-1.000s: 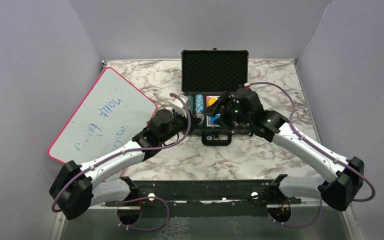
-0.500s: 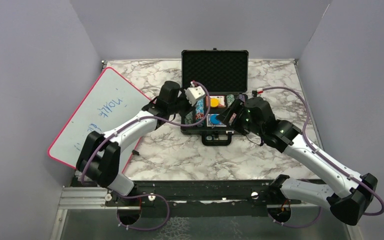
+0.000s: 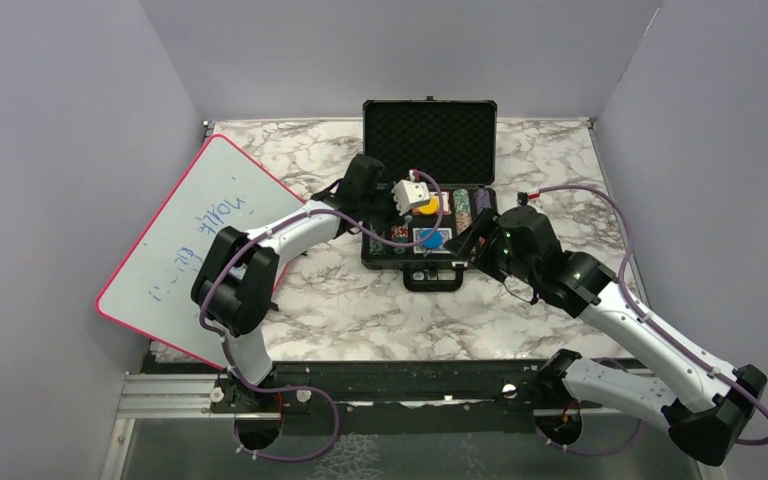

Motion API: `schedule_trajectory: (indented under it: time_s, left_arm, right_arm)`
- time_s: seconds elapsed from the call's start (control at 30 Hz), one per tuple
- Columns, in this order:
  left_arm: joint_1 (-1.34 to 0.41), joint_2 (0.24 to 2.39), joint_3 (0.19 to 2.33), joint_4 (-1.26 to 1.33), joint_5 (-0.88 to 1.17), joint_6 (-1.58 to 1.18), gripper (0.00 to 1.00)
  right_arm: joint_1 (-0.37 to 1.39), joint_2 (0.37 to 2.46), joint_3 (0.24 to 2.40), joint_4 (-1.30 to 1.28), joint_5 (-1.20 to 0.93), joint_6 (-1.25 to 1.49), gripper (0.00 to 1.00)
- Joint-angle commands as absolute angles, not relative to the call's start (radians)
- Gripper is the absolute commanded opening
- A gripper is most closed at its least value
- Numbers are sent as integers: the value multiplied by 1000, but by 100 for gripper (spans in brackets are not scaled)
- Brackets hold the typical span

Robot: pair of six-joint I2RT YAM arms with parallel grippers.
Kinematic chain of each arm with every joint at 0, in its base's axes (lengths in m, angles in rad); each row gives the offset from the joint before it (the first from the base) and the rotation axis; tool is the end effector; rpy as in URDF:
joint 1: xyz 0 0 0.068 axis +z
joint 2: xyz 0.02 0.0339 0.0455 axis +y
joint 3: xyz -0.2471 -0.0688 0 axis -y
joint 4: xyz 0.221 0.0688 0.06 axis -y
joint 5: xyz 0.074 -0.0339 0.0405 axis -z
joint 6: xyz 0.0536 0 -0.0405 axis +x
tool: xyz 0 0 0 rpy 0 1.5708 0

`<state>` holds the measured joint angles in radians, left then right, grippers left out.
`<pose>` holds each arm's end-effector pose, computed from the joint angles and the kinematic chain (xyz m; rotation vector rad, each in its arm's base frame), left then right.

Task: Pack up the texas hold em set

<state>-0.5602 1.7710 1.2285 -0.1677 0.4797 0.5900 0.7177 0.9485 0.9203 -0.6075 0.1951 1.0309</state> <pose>0.3101 -0.2237 0.2137 1.4196 1.7310 -0.5288 0.1578 0.1240 0.2929 0.4702 2.2506 0.7452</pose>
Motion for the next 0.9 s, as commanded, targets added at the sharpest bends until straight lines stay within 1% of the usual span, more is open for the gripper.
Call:
schedule_trajectory:
  time_s: [0.0,0.23,0.5,0.87]
  left_arm:
    - [-560,1786,1241,-211,449,645,0]
    - [-561,1758,1216,-235,413,681,0]
    - [-566,1744,1266,-425,464,726,0]
    - [-566,1779,1333,-503,539,735,0]
  right_arm:
    - [714,932,915,-643,249,1040,74]
    - [714,942,900,-629,225,1043,74]
    - [713,938,893,-638,228,1048,74]
    - [713,933,894,-645,232,1058,74]
